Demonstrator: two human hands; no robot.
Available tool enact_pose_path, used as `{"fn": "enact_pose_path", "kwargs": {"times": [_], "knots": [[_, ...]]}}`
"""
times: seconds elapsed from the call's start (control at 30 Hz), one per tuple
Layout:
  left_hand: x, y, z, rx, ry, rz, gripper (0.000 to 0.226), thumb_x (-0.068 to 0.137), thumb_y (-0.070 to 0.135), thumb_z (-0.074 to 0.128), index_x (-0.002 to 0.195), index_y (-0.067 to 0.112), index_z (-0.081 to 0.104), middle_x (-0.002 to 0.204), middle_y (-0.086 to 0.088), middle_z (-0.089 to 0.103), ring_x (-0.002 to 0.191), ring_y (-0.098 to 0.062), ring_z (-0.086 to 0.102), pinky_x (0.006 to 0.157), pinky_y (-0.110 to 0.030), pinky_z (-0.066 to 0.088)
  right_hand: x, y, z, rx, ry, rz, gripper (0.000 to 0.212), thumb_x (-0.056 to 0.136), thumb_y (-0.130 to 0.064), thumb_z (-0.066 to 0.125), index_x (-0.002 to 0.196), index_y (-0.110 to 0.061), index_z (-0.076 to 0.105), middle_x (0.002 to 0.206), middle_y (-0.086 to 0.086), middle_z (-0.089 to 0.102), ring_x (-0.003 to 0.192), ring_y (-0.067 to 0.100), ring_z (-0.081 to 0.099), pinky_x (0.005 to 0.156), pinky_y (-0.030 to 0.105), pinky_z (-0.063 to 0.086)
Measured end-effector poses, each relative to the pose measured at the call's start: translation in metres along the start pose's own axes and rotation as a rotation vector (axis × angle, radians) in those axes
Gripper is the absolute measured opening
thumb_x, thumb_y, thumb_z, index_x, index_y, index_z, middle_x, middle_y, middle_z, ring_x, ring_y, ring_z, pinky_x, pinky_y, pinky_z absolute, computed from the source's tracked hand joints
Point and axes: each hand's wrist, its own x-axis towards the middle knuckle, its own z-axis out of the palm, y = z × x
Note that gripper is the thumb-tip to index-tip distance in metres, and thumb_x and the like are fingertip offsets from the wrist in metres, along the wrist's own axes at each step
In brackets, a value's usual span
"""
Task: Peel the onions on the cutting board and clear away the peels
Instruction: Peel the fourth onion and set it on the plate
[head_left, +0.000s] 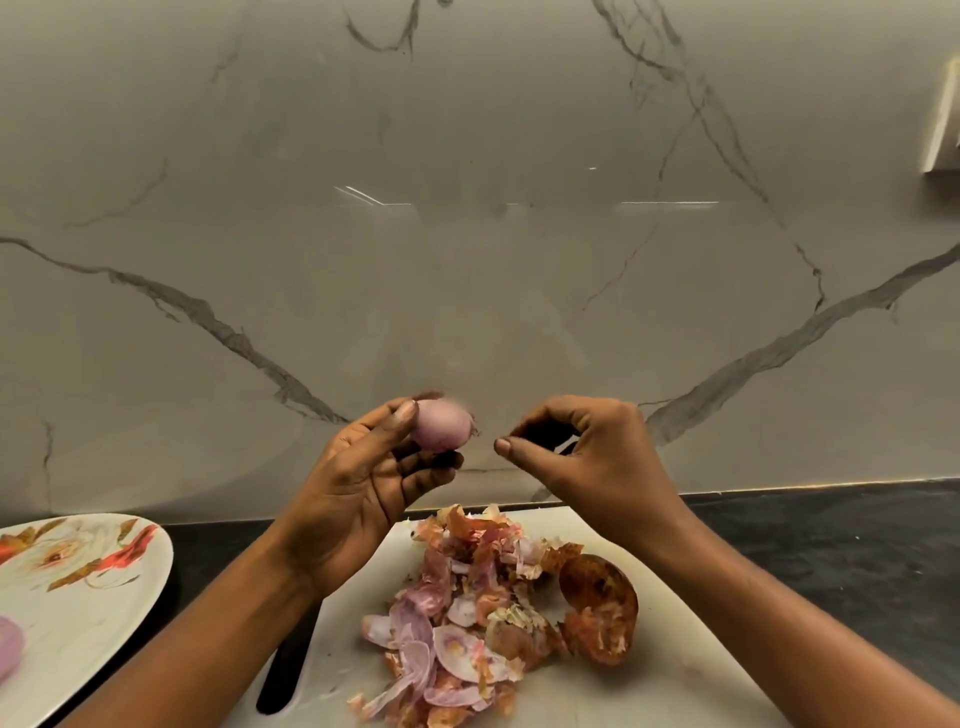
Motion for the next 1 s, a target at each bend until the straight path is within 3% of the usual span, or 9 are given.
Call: {"fn": "enact_pose_path", "kwargs": {"times": [0.1,0.2,0.43,0.6,0.77,0.9,1.0], "knots": [[0.000,-0.001,-0.001,-0.005,0.000,-0.012,0.043,0.098,0.024,0.057,0.134,0.004,0.066,0.132,-0.028,0.068,0.104,-0.032,0.071,0.087,-0.035,0.064,-0.001,-0.004,0.000,0.117,-0.077,0.014,0.021,0.086,-0.019,0.088,0.105,-0.021,0.082,0.094,-0.013,0.078,0.091,0.002,0.074,0.075,0.019,0.062],[0.000,-0.004,0.001,0.011,-0.012,-0.041,0.037,0.099,0.025,0.056,0.125,0.004,0.074,0.130,-0.028,0.069,0.100,-0.031,0.071,0.082,-0.031,0.065,-0.004,-0.006,0.001,0.171,-0.118,-0.058,0.040,0.084,-0.022,0.089,0.122,-0.022,0.078,0.104,-0.011,0.078,0.098,0.006,0.075,0.078,0.023,0.064],[-0.001,-0.004,0.006,-0.007,-0.034,-0.077,0.039,0.100,0.027,0.052,0.117,0.003,0.078,0.117,-0.024,0.072,0.083,-0.025,0.070,0.073,-0.027,0.065,-0.002,-0.006,0.003,0.126,-0.013,-0.209,0.018,0.091,-0.016,0.082,0.109,-0.015,0.084,0.097,-0.008,0.079,0.088,0.008,0.075,0.072,0.022,0.061],[-0.001,-0.002,0.004,-0.055,-0.040,-0.085,0.043,0.102,0.028,0.050,0.128,0.003,0.072,0.130,-0.029,0.068,0.079,-0.025,0.071,0.070,-0.028,0.065,0.000,-0.001,-0.003,0.069,0.033,-0.018,0.012,0.093,-0.022,0.080,0.104,-0.019,0.082,0.090,-0.014,0.077,0.083,0.002,0.073,0.073,0.020,0.061],[-0.001,0.001,0.002,-0.088,-0.049,-0.103,0.044,0.103,0.025,0.046,0.135,0.004,0.068,0.138,-0.030,0.064,0.083,-0.029,0.068,0.070,-0.030,0.065,0.000,-0.006,-0.005,0.168,-0.130,0.069,0.010,0.085,-0.012,0.087,0.091,-0.018,0.081,0.088,-0.007,0.079,0.087,0.009,0.076,0.077,0.029,0.065],[-0.001,0.001,0.000,-0.108,-0.055,-0.130,0.046,0.102,0.025,0.043,0.136,0.003,0.067,0.139,-0.029,0.063,0.082,-0.030,0.067,0.068,-0.031,0.064,0.002,-0.003,-0.007,0.177,-0.176,0.093,0.023,0.089,-0.001,0.078,0.102,-0.019,0.083,0.097,-0.008,0.081,0.096,0.008,0.076,0.084,0.034,0.066],[-0.002,-0.001,-0.001,-0.097,-0.058,-0.133,0.048,0.101,0.025,0.044,0.137,0.002,0.066,0.136,-0.030,0.064,0.084,-0.031,0.066,0.066,-0.031,0.063,-0.001,-0.006,-0.005,0.175,-0.131,0.032,0.032,0.090,-0.009,0.081,0.121,-0.019,0.079,0.104,-0.009,0.079,0.099,0.005,0.075,0.082,0.026,0.064]]}}
